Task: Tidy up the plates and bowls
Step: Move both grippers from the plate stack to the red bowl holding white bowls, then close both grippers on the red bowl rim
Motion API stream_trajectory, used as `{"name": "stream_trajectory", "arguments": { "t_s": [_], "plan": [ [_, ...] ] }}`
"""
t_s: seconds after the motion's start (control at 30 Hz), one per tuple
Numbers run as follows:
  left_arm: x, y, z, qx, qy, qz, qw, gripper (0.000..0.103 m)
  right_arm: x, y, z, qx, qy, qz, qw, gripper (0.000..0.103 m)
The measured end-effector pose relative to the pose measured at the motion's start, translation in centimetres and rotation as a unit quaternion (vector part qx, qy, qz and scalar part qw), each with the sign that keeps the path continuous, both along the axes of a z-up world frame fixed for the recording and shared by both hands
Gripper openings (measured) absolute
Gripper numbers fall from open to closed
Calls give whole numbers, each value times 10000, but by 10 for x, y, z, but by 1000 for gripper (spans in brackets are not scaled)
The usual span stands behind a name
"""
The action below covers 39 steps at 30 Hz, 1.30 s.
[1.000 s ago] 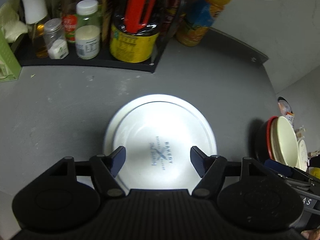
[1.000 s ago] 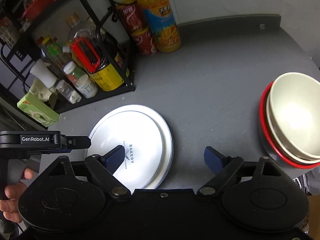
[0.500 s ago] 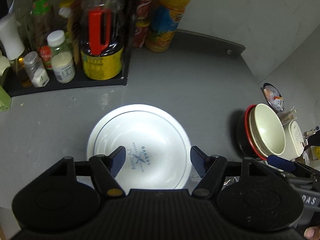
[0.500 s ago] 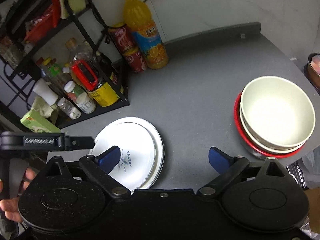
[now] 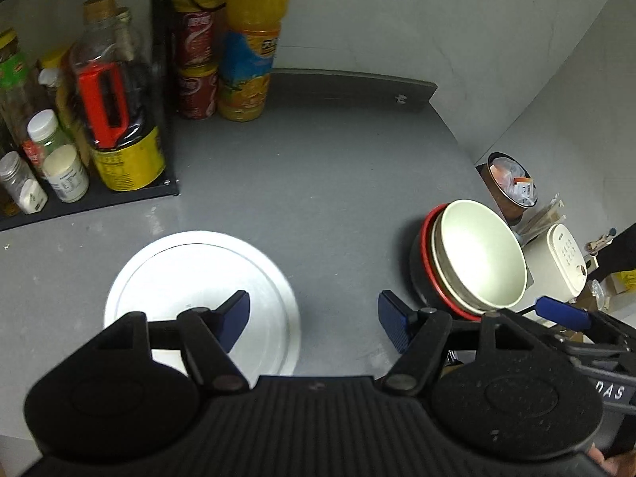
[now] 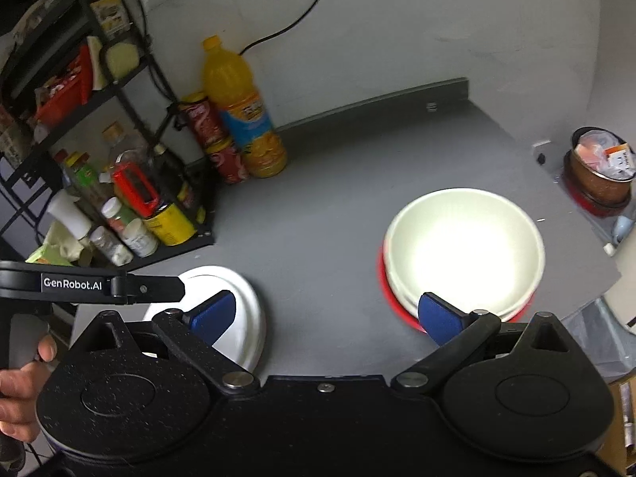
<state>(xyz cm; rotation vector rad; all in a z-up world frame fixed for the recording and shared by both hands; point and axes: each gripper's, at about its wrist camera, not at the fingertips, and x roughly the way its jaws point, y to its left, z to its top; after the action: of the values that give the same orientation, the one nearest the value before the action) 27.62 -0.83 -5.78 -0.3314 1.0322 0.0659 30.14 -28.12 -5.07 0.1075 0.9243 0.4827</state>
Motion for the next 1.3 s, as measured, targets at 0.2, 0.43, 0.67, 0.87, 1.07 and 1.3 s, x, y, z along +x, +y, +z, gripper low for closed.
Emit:
{"name": "stream_trajectory", "arguments": {
  "t_s": [0.2,0.43,0.67,0.87,1.07,1.3],
  "plan": [
    [18,-32,-8,-127,136,-85,9998,69,9,-35,-1,37,13,-168,9999,99],
    [38,-69,-13,-102,156,-333,9993,70,19,-73,-8,18,31,-384,9993,99],
    [57,-91,-24,-240,220,-328,9989,70,35,-97,-20,-46,142,-497,9987,99],
    [74,-102,-41,-383,373,-188,9984,70,53,-116,-38,4,427,-743,9963,99],
    [94,-110,-66,-519,535,-26,9972,69,75,-129,-64,81,762,-847,9935,86],
    [115,-112,-102,-837,860,343,9922,66,104,-135,-95,340,1255,-924,9872,72]
  ]
}}
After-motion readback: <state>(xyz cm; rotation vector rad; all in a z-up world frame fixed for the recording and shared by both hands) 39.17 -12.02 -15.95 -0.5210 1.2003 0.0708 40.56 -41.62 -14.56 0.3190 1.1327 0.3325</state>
